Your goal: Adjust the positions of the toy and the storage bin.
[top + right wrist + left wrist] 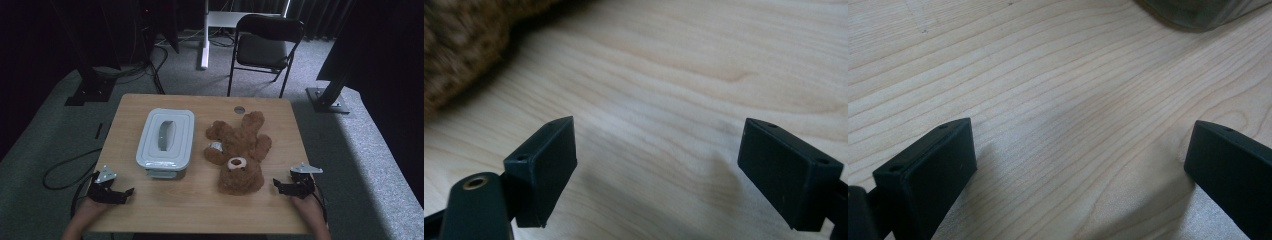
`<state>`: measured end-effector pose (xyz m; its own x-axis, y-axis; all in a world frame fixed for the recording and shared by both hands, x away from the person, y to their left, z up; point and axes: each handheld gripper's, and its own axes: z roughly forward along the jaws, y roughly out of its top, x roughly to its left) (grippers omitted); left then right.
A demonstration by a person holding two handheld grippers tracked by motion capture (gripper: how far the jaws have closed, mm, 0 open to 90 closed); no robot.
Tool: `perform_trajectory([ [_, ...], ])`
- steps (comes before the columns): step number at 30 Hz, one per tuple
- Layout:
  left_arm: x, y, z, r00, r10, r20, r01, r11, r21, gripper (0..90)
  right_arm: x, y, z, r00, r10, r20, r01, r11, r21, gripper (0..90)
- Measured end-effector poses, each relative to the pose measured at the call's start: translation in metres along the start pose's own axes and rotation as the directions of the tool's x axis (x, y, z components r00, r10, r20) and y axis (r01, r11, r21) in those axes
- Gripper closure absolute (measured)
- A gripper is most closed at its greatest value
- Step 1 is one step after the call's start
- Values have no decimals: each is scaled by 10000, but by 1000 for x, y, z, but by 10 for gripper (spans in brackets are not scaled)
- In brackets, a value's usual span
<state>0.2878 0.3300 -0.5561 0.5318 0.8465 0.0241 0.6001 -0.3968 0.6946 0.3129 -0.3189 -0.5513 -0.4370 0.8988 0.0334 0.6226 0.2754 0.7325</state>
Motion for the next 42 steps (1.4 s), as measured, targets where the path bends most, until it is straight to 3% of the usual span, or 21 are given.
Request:
perform_trajectory([
  [10,0,0,0,10000,-3,-15,3,10000,13,9,-5,35,-26,9993,282,-261,-307,9944,-1008,171],
  [11,0,0,0,10000,1,-15,-1,10000,13,9,-4,47,-30,9989,235,-402,-286,9912,-1293,171],
  [14,0,0,0,10000,-1,-15,2,10000,12,9,-3,63,-32,9968,304,-741,-421,9860,-1614,171],
  [17,0,0,0,10000,-1,-12,1,10000,13,9,-1,77,-31,9970,152,-763,-290,9827,-1832,171],
  [24,0,0,0,10000,-1,-12,1,10000,9,9,5,107,-14,9952,-84,-975,-68,9880,-1544,171],
  [29,0,0,0,10000,-1,-8,1,10000,13,9,4,120,2,9971,-45,-753,-52,9916,-1289,171],
  [37,-1,0,0,10000,6,7,-6,10000,7,9,-2,145,27,9916,219,-1271,-331,9957,-870,171],
  [42,-1,0,0,10000,8,8,-8,10000,7,10,-4,150,36,9863,376,-1606,-472,9973,-565,172],
])
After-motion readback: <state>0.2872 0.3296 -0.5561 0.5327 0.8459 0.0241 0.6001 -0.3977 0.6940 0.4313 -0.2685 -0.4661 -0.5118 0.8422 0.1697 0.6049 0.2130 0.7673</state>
